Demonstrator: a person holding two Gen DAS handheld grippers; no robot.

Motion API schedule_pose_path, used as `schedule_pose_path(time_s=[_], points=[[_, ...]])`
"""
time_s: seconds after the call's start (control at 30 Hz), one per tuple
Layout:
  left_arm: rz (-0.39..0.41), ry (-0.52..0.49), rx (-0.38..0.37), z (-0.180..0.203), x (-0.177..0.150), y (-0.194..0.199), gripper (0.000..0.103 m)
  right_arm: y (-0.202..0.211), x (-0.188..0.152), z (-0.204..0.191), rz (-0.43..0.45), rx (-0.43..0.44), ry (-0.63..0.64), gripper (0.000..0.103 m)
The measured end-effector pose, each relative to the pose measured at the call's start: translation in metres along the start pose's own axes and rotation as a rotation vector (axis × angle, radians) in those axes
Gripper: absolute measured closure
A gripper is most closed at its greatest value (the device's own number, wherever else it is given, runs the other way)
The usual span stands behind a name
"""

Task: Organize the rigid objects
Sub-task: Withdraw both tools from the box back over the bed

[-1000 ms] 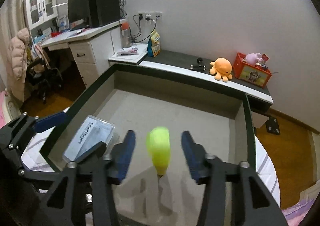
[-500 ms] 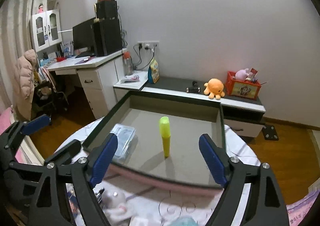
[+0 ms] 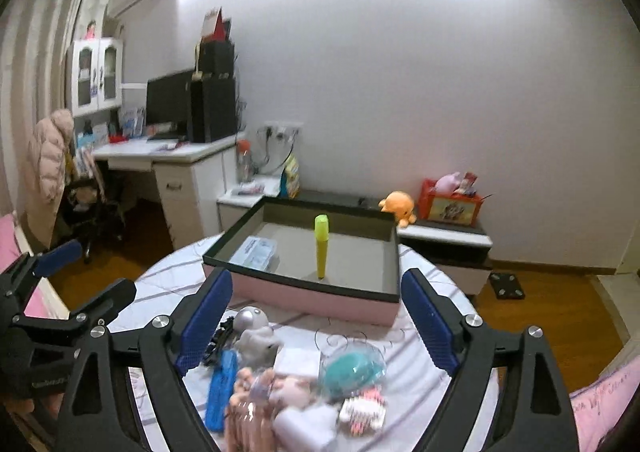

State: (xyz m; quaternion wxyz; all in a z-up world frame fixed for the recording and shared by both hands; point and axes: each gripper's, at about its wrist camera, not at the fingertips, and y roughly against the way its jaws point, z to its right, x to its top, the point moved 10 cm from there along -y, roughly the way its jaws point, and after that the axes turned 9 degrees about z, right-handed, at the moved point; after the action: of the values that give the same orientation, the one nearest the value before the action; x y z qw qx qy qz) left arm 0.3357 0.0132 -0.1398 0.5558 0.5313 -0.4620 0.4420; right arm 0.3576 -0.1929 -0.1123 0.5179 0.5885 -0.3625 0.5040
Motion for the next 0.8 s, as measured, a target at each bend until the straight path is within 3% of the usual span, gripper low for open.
schedule_pose_path(time_s=[0.03,0.13,0.3,0.43,0.8], points=[[0.020,-0.009,0.010,-0.001,0.000,0.007,0.001,0.010,-0.003,0.001,0.016,-0.016,0.001,0.000],[0.050,-0.039,0.027,0.002,-0.008,0.029,0.000,0.038,-0.015,-0.002,0.075,-0.061,0.015,0.000],[0.072,-0.074,-0.011,0.011,-0.029,0.054,0.000,0.062,-0.044,0.000,0.067,-0.094,-0.012,0.000],[0.043,-0.082,-0.058,0.018,-0.050,0.058,0.000,0.068,-0.059,0.004,0.053,-0.126,-0.014,0.000],[-0.072,-0.060,-0.014,-0.007,-0.085,0.038,0.000,0.045,-0.109,-0.004,-0.090,-0.097,-0.065,0.000]])
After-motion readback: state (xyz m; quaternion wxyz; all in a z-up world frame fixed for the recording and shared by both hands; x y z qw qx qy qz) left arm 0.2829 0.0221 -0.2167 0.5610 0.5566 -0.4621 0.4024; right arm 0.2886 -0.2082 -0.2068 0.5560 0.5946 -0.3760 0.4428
